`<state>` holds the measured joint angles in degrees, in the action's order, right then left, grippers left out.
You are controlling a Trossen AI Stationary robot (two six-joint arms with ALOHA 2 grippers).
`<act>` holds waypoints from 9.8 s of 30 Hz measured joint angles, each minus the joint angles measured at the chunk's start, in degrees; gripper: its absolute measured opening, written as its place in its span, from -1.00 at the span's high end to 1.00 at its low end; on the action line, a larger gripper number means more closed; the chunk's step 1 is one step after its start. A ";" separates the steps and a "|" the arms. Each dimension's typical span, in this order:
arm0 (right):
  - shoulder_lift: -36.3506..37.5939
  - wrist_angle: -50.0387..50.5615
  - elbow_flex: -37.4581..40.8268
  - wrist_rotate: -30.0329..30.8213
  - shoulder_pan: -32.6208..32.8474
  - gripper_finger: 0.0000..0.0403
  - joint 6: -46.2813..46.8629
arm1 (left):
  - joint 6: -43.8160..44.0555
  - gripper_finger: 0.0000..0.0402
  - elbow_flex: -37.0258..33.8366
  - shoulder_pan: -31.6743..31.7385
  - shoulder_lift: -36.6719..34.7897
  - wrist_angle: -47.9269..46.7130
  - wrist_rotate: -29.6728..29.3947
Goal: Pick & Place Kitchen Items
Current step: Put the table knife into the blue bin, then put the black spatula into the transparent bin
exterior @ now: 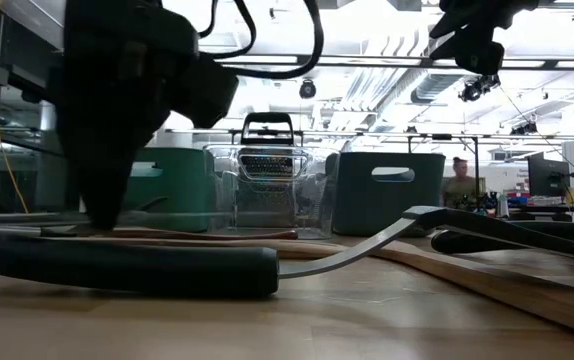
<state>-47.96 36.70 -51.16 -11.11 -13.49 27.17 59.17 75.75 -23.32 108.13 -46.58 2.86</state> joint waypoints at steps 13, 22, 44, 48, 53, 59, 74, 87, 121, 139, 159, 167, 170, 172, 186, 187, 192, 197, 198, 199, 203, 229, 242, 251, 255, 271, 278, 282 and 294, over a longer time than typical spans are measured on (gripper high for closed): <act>0.02 -0.02 0.00 -1.12 -0.01 0.27 -0.70 | 0.57 0.85 0.00 0.06 -7.66 7.63 -4.77; 0.00 -0.11 0.02 -10.12 0.55 0.27 -1.71 | -2.38 0.85 0.00 1.58 -12.77 18.58 -15.20; -5.57 -16.05 0.04 9.49 16.99 0.26 -7.60 | -33.77 0.85 5.37 15.85 -17.79 43.53 -18.71; -8.30 -20.86 0.04 9.94 16.78 0.12 -6.54 | -37.70 0.85 7.44 17.09 -17.88 43.43 -20.45; -11.59 -29.26 0.04 13.74 16.76 -0.21 -5.50 | -39.46 0.85 9.35 18.48 -17.85 41.31 -20.53; -15.89 -35.82 0.00 16.55 16.78 -0.41 -5.36 | -39.73 0.85 9.44 19.77 -17.79 40.85 -20.21; -23.61 -46.04 0.00 18.93 15.67 -0.06 -5.96 | -39.86 0.85 9.44 19.97 -17.79 40.58 -19.07; -23.20 -46.01 0.00 17.05 15.21 0.77 -5.78 | -39.38 0.85 9.44 19.99 -17.79 40.24 -19.35; -21.67 -36.43 0.02 12.55 9.34 0.98 -0.39 | -40.96 0.80 9.53 19.97 -20.16 35.94 -24.54; -20.90 -25.92 0.02 5.20 -8.94 0.98 14.45 | -47.01 0.37 9.43 20.01 -38.45 10.74 -43.80; -37.82 -2.72 -19.84 10.50 -14.24 0.98 13.94 | -56.50 0.37 9.28 29.72 -45.95 2.68 -38.43; -45.44 9.29 -27.62 10.49 -17.18 0.98 15.65 | -57.61 0.37 9.25 38.77 -46.64 -0.64 -28.73; -47.50 11.77 -28.50 8.09 -18.11 0.98 16.10 | -57.67 0.37 9.25 41.39 -46.62 -2.92 -26.07; -49.25 14.47 -28.50 7.33 -18.24 0.98 15.49 | -57.80 0.37 9.25 42.96 -46.64 -4.43 -24.24; -58.12 20.15 -28.44 4.50 -18.71 0.98 10.08 | -60.60 0.37 9.25 48.94 -46.60 -6.39 -13.84; -58.22 20.30 -28.44 4.20 -18.81 0.98 10.04 | -60.61 0.37 9.25 48.86 -46.62 -6.36 -13.82; -58.21 21.44 -28.44 3.24 -19.40 0.97 9.33 | -60.63 0.37 9.22 48.84 -46.92 -6.30 -13.84; -58.23 22.50 -28.41 -0.38 -20.35 0.96 8.97 | -60.47 0.37 9.22 48.84 -46.90 -6.30 -13.87; -58.23 22.50 -28.41 -0.86 -20.42 0.96 8.97 | -60.47 0.37 9.22 48.84 -46.90 -6.30 -13.87; -58.23 22.52 -28.41 -1.05 -20.56 0.96 8.95 | -60.47 0.37 9.22 48.84 -46.92 -6.30 -13.87; -58.22 22.93 -28.41 -2.53 -20.77 0.96 8.69 | -60.44 0.37 9.22 48.84 -46.90 -6.30 -13.89; -58.02 23.55 -28.48 -11.17 -20.68 0.95 7.49 | -57.90 0.37 9.22 48.82 -47.27 -6.30 -13.87; -57.95 23.52 -28.45 -10.01 -20.60 0.53 7.76 | -57.08 0.37 9.22 48.84 -49.31 -6.36 -14.00; -54.68 22.83 -28.33 -7.61 -20.59 0.29 8.11 | -56.27 0.37 9.22 48.82 -49.73 -6.47 -14.09; -50.88 22.83 -28.33 -6.69 -20.75 0.28 8.96 | -55.81 0.37 9.22 48.84 -49.68 -6.99 -14.09; -36.48 31.23 -28.39 5.66 -16.89 0.28 16.52 | -54.37 0.37 9.22 48.82 -51.55 -9.39 -14.06; -35.78 37.33 -28.39 10.64 -8.92 0.29 17.72 | -54.37 0.37 9.22 48.83 -52.63 -10.65 -14.06; -35.79 40.73 -28.39 11.69 -4.37 0.29 18.27 | -53.52 0.37 9.22 48.82 -52.74 -11.91 -14.03; -32.72 39.73 -23.27 16.83 8.07 0.28 22.01 | -40.81 0.37 1.71 46.08 -56.31 -11.42 -12.19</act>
<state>-80.67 76.44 -74.42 5.72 -5.42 49.18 18.37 77.46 22.76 51.82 -58.00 -9.32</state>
